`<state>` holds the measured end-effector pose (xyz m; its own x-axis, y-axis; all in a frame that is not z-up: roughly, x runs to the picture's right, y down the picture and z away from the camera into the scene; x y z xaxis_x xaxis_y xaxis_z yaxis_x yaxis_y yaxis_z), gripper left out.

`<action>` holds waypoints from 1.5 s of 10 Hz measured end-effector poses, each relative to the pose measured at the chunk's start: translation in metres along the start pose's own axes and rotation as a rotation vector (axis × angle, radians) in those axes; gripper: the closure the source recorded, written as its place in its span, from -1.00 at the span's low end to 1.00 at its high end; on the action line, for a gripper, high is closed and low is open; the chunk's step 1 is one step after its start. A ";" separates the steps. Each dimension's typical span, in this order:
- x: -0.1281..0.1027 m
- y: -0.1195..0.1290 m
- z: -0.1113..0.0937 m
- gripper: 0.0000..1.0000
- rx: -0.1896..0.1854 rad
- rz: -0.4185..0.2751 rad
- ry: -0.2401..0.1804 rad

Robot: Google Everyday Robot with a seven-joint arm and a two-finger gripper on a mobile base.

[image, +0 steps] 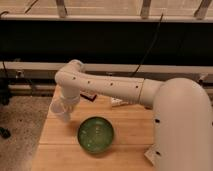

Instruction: Pick up the ceramic cup

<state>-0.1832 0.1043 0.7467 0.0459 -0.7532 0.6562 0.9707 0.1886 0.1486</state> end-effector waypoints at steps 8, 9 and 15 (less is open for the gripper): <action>0.004 0.001 -0.011 1.00 0.007 0.005 0.008; 0.005 0.001 -0.013 1.00 0.008 0.006 0.009; 0.007 0.003 -0.022 1.00 0.010 0.012 0.013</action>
<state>-0.1752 0.0856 0.7360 0.0603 -0.7592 0.6481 0.9676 0.2038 0.1488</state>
